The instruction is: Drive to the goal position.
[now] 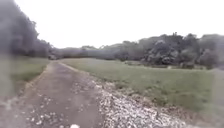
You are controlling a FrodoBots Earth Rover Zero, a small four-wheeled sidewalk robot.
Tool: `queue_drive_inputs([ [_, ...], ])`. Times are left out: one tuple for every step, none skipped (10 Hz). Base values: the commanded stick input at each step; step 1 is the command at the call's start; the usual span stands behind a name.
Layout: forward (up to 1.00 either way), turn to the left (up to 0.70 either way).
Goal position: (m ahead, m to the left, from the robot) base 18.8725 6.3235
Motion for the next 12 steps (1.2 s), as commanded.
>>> queue_drive_inputs([
  [0.05,-0.03],
  [0.13,-0.01],
  [0.64,-0.02],
  [0.70,-0.02],
  [0.70,-0.02],
  [0.70,-0.02],
  [0.70,-0.02],
  [0.70,-0.02],
  [0.70,-0.02],
  [0.70,-0.02],
  [0.17,-0.02],
  [0.05,-0.03],
])
